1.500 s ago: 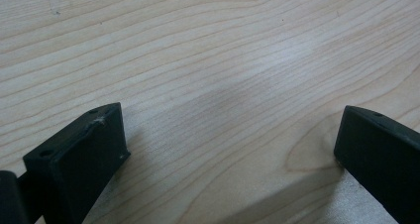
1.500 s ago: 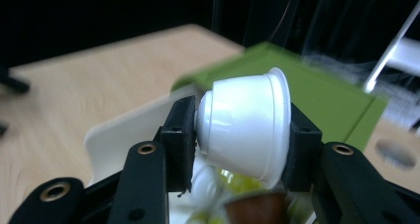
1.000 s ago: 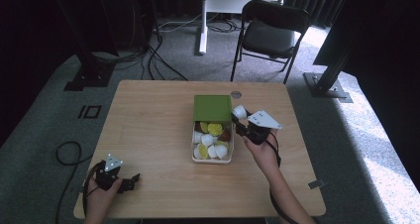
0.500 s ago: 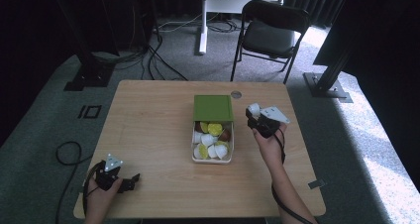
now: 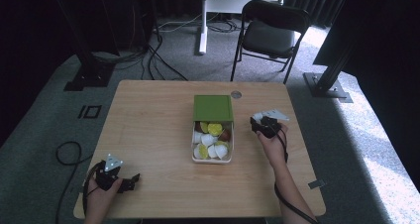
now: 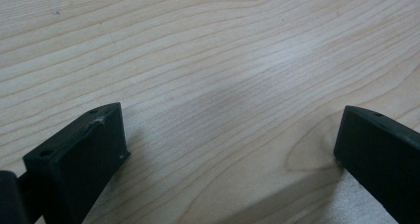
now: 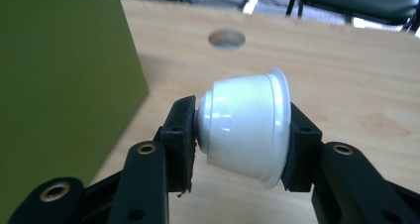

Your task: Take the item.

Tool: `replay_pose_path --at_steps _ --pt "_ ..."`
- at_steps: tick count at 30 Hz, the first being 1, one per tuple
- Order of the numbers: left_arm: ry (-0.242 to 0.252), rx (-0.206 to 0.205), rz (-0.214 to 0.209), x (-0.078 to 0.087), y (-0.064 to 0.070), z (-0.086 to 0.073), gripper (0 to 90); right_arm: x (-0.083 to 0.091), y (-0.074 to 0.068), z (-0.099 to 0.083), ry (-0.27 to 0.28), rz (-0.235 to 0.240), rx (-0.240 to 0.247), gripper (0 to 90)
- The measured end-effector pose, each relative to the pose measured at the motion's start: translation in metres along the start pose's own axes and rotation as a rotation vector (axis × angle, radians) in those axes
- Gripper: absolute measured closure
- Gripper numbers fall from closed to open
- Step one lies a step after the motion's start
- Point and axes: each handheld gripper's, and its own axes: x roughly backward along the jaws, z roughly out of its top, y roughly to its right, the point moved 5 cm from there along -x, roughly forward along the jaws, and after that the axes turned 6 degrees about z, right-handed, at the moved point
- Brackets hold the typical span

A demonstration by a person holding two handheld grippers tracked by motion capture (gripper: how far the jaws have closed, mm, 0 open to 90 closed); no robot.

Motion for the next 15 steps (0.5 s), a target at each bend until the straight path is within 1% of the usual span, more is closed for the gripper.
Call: replay_pose_path --at_steps 2,7,8,12,15 --pt "0.0 0.0 0.0 0.0 0.0 0.0 0.7 -0.004 0.002 -0.007 -0.036 0.018 -0.007 56.2" --pt "0.0 0.0 0.0 0.0 0.0 0.0 0.7 -0.011 0.003 -0.018 -0.097 0.036 0.001 56.2" --pt "0.0 0.0 0.0 0.0 0.0 0.0 0.7 -0.013 0.004 -0.019 -0.101 0.034 0.001 56.2" --pt "0.0 0.0 0.0 0.0 0.0 0.0 0.7 -0.017 0.004 -0.026 -0.146 0.039 0.016 56.1" --pt "0.0 0.001 0.0 0.0 0.0 0.0 0.7 -0.02 0.005 -0.03 -0.155 0.038 0.02 56.0"
